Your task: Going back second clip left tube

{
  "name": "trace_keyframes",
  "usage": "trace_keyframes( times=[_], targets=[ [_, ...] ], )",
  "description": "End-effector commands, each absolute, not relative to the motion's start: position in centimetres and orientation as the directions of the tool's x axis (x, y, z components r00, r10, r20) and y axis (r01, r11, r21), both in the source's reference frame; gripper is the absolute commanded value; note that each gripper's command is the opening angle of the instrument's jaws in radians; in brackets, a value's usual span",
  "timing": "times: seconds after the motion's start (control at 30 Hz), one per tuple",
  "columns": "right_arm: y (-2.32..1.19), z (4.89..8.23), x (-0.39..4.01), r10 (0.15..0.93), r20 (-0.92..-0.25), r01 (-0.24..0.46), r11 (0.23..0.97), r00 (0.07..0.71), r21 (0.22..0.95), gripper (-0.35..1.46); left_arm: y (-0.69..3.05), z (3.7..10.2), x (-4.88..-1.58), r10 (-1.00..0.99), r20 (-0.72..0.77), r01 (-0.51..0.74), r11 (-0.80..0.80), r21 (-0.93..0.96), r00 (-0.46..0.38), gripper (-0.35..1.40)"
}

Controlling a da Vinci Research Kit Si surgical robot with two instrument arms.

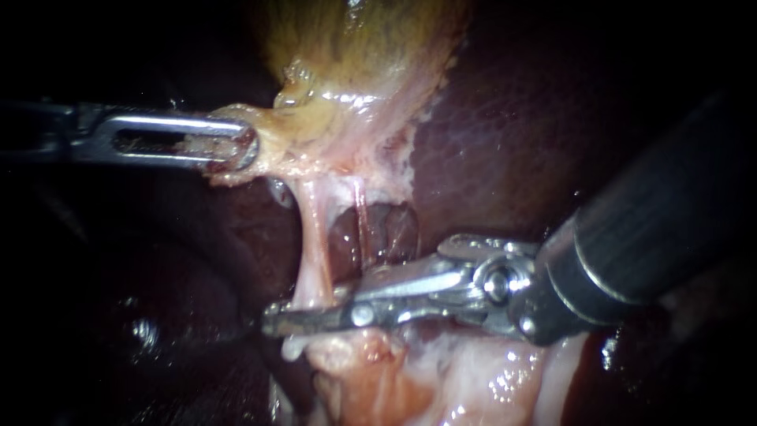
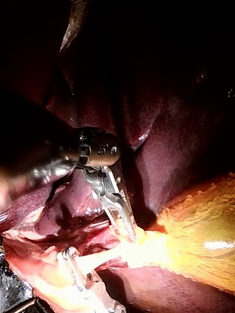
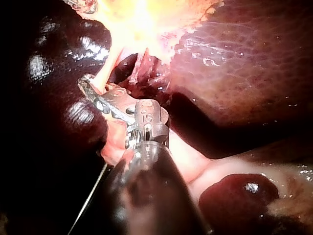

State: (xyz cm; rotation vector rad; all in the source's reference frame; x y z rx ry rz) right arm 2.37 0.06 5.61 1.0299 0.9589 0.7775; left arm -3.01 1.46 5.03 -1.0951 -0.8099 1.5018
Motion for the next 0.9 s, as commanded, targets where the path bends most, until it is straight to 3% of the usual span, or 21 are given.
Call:
trace_keyframes(
  times=[0.03, 0.13, 0.2, 0.33, 0.5, 0.67, 0.9],
  targets=[
    [0.06, 5.63, 2.36, 0.878, -0.279, -0.086, 0.337, 0.388, 0.938, -0.35, 1.46, 5.02, -3.01, 0.976, -0.218, -0.353, -0.211, -0.911, -0.021, -0.35],
    [0.06, 5.66, 2.37, 0.862, -0.325, -0.065, 0.378, 0.388, 0.924, -0.27, 1.46, 5.02, -3.01, 0.976, -0.218, -0.353, -0.211, -0.911, -0.021, -0.35],
    [0.05, 5.7, 2.4, 0.85, -0.374, -0.038, 0.417, 0.371, 0.908, 0.14, 1.46, 5.02, -3.01, 0.976, -0.218, -0.353, -0.211, -0.911, -0.021, -0.35],
    [0.08, 5.84, 2.47, 0.814, -0.473, -0.055, 0.519, 0.337, 0.853, 0.45, 1.46, 5.02, -3.01, 0.976, -0.218, -0.353, -0.211, -0.911, -0.021, -0.35],
    [0.19, 6.05, 2.42, 0.753, -0.579, -0.093, 0.631, 0.314, 0.77, 0.5, 1.46, 5.02, -3.01, 0.976, -0.218, -0.353, -0.211, -0.911, -0.021, -0.35],
    [0.29, 6.12, 2.21, 0.715, -0.624, -0.096, 0.678, 0.314, 0.729, 0.5, 1.46, 5.02, -3.0, 0.976, -0.218, -0.353, -0.211, -0.911, -0.021, -0.35],
    [0.34, 5.94, 1.71, 0.598, -0.731, -0.026, 0.779, 0.328, 0.626, 0.5, 1.46, 5.01, -2.98, 0.976, -0.218, -0.352, -0.212, -0.912, -0.022, -0.35]
  ],
)
